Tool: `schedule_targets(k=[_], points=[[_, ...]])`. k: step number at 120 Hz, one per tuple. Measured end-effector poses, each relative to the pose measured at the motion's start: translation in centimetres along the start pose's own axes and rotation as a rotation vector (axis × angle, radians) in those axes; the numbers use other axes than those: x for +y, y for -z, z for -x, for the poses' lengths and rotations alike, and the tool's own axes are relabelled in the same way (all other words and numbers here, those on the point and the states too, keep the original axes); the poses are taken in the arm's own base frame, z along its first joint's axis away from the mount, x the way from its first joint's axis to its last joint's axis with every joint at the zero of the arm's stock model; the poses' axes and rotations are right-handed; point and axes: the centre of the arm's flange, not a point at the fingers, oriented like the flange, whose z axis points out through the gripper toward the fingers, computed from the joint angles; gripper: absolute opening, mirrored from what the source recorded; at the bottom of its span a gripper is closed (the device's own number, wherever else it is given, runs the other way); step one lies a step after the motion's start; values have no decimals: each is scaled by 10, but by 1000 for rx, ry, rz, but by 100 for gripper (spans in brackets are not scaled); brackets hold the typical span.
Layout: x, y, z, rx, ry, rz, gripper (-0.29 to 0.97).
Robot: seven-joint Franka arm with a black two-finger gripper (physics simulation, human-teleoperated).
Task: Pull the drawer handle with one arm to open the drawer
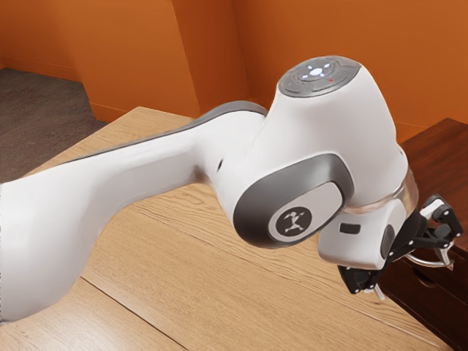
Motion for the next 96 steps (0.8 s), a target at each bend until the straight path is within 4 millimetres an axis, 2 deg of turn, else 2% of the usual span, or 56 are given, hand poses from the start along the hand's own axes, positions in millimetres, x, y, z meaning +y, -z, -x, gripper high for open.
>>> schedule_targets(k=[20, 31, 47, 59, 75, 84, 96], points=[[0, -3, 11, -12, 24, -9, 68], [-1, -12, 15, -15, 32, -7, 68], [0, -16, 31, -25, 60, -13, 68], [4, -30, 32, -24, 64, 5, 68], [10, -37, 55, -36, 101, 11, 68], [12, -44, 55, -35, 102, 19, 71], [14, -50, 54, -36, 105, 23, 82]])
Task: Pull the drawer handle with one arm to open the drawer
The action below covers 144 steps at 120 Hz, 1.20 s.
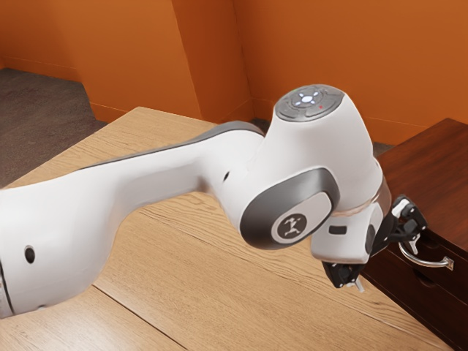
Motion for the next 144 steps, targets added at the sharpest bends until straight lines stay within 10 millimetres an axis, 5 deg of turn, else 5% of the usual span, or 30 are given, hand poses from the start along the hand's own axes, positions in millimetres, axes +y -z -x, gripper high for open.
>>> schedule_targets(k=[9, 27, 49, 82, 104, 144], points=[[7, -5, -2, 1, 2, 12, 87], [27, 3, -18, 3, -27, 15, 65], [43, 23, -32, 1, -53, -8, 68], [71, 44, -28, -11, -56, -26, 66], [89, 31, -37, -12, -78, 3, 66], [110, 44, -27, 28, -97, -23, 64]])
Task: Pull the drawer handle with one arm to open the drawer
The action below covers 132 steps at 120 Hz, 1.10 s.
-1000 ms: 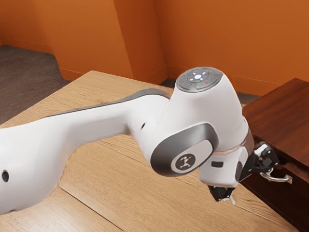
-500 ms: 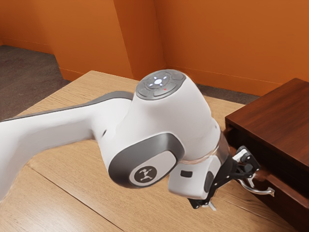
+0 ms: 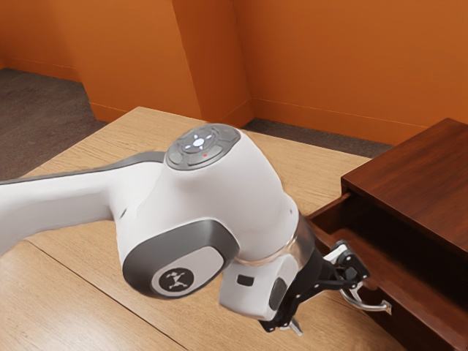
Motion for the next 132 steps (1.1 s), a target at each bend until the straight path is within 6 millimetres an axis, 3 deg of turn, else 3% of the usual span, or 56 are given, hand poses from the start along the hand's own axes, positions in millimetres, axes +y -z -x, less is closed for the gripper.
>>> schedule_targets(k=[55, 68, 81, 93, 98, 103, 108, 114, 118, 123, 132], points=[[48, 0, -1, 17, -19, 23, 74], [46, 12, -1, 21, -17, 0, 59], [43, 37, 2, 29, -9, -41, 62], [35, 94, 9, 36, 0, -115, 64], [24, 130, 28, 29, 43, -144, 65], [17, 158, 72, 24, 140, -153, 65], [20, 174, 121, 12, 247, -145, 66], [35, 178, 192, -68, 420, -92, 66], [44, 178, 226, -140, 526, -41, 66], [55, 174, 252, -191, 621, 21, 67], [77, 166, 277, -193, 748, 115, 67]])
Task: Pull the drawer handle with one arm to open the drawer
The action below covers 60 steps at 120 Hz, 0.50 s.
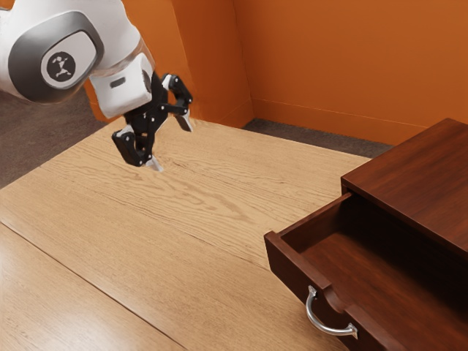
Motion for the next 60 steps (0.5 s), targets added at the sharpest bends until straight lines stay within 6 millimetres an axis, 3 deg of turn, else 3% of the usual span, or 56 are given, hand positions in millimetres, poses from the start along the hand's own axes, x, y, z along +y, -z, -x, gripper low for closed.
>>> schedule_targets(k=[14, 28, 44, 60], points=[[8, -12, 59, 41, 199, 102, 67], [13, -9, 94, 62, 347, 140, 68], [12, -20, 90, 61, 431, 189, 68], [10, -7, 84, 58, 487, 179, 68]])
